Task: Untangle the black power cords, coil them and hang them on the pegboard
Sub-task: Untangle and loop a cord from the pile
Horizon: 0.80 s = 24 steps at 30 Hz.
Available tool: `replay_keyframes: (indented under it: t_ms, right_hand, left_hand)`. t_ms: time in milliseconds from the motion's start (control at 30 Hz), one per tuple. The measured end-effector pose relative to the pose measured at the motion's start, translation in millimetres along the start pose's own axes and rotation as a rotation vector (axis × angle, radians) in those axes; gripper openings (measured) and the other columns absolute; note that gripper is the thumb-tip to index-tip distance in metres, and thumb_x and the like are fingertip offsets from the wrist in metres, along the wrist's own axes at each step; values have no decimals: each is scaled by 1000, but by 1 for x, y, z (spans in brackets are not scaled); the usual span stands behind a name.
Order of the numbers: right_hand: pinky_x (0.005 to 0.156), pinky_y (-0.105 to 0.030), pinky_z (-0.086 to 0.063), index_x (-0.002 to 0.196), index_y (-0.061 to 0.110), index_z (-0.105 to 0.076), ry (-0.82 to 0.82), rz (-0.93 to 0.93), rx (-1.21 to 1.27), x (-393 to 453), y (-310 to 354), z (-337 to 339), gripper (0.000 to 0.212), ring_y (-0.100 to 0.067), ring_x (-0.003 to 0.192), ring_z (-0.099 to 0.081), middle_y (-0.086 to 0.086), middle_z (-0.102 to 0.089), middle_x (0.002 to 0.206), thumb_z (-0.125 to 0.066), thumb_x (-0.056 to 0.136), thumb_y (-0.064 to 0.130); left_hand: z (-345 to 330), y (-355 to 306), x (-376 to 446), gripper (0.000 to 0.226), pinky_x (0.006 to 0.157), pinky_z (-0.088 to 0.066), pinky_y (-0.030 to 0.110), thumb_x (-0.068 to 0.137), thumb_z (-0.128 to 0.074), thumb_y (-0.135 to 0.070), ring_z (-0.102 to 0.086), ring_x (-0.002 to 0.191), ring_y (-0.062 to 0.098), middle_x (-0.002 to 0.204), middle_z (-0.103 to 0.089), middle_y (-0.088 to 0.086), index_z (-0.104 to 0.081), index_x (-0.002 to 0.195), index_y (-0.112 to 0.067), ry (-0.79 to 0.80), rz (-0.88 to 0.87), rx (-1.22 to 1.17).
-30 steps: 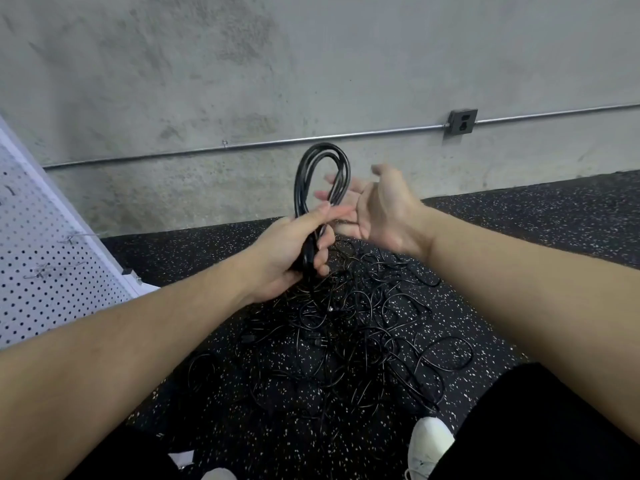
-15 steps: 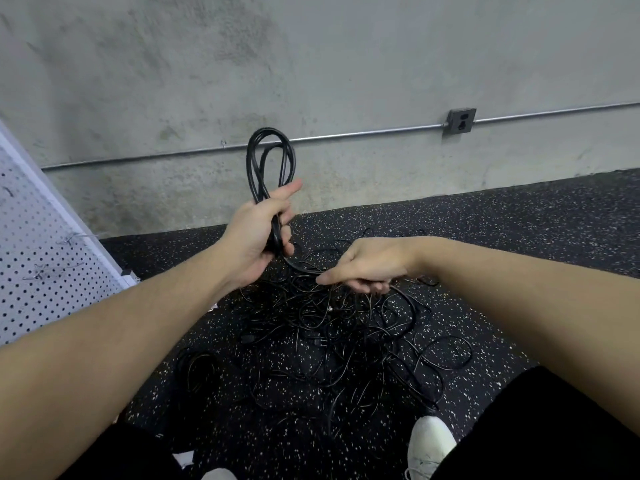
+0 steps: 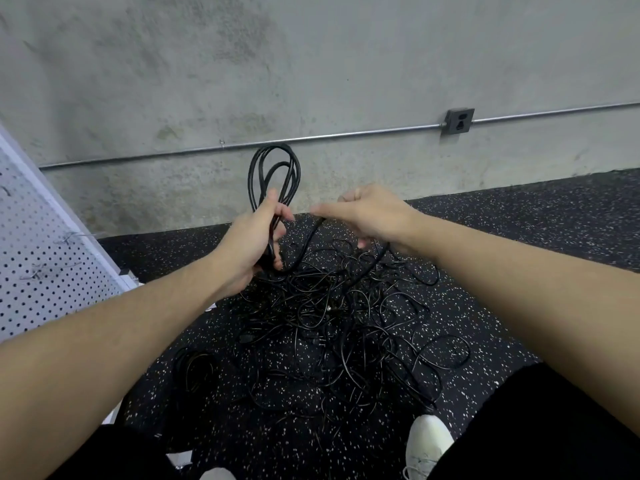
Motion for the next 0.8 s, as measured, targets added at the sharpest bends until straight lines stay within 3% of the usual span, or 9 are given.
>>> replay_keyframes:
  t_ms: [100, 200, 300, 400, 500, 633, 700, 800]
  right_hand:
    - [57, -21, -44, 74, 20, -66, 207, 40, 344, -4, 14, -13, 30, -9, 50, -40, 8, -41, 56, -62, 96, 40]
    - [44, -18, -34, 86, 15, -71, 240, 105, 445, -4, 25, -19, 25, -7, 49, -36, 8, -45, 59, -58, 101, 31]
    - [40, -21, -21, 80, 17, -70, 38, 117, 423, 3, 27, -8, 25, -7, 43, -27, 11, -40, 50, -65, 97, 35]
    - [43, -21, -24, 81, 16, -71, -175, 36, 294, 7, 18, 12, 35, -2, 42, -34, 14, -48, 47, -76, 84, 50]
    - [46, -22, -28, 71, 22, -62, -134, -88, 279, 8, 8, 11, 39, -5, 46, -35, 14, -49, 48, -78, 79, 57]
    - [50, -18, -27, 94, 17, -69, 28, -55, 507, 7, 13, 3, 23, -4, 54, -35, 13, -46, 61, -63, 98, 39]
    - [51, -18, -31, 97, 17, -69, -60, 1, 474, 4, 15, 9, 25, 0, 53, -40, 16, -51, 59, -55, 103, 37]
    - [54, -20, -38, 86, 21, -67, -316, 138, 170, 0, 24, 21, 27, 1, 52, -43, 20, -60, 65, -56, 103, 39]
  left_hand:
    - [-4, 0, 2, 52, 57, -45, 32, 103, -39, -63, -46, 52, 15, 69, -47, 1, -61, 74, -27, -34, -21, 104]
    - [-7, 2, 1, 60, 72, -47, 38, 93, -40, -79, -52, 63, 13, 68, -58, -8, -67, 75, -29, -27, -29, 246]
    - [-20, -9, -6, 71, 54, -46, 34, 75, -31, -92, -46, 52, 11, 70, -50, -5, -66, 73, -31, 86, -95, 187]
    - [-28, -19, -11, 64, 43, -42, 28, 75, -54, -84, -43, 46, 11, 68, -47, -1, -64, 79, -22, 150, -164, 173]
    - [-32, -14, -12, 33, 42, -41, 27, 93, -69, -46, -42, 44, 12, 56, -42, -5, -59, 78, -18, 175, -151, 355]
    - [-23, -2, -8, 43, 41, -41, 26, 103, -54, -46, -44, 42, 14, 67, -49, 0, -57, 71, -19, 92, -71, 360]
    - [-20, 0, -7, 47, 42, -42, 26, 103, -52, -51, -44, 41, 12, 66, -49, -1, -55, 68, -20, 78, -47, 362]
    - [-30, -1, -11, 52, 45, -42, 27, 104, -49, -52, -41, 44, 14, 62, -45, -4, -49, 61, -23, 161, -38, 289]
Point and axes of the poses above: each hand's wrist, its own x-axis towards the middle knuckle, its own z-axis out of the back of the hand, y = z × x, the point moved 7 cm from there along x, towards the middle knuckle
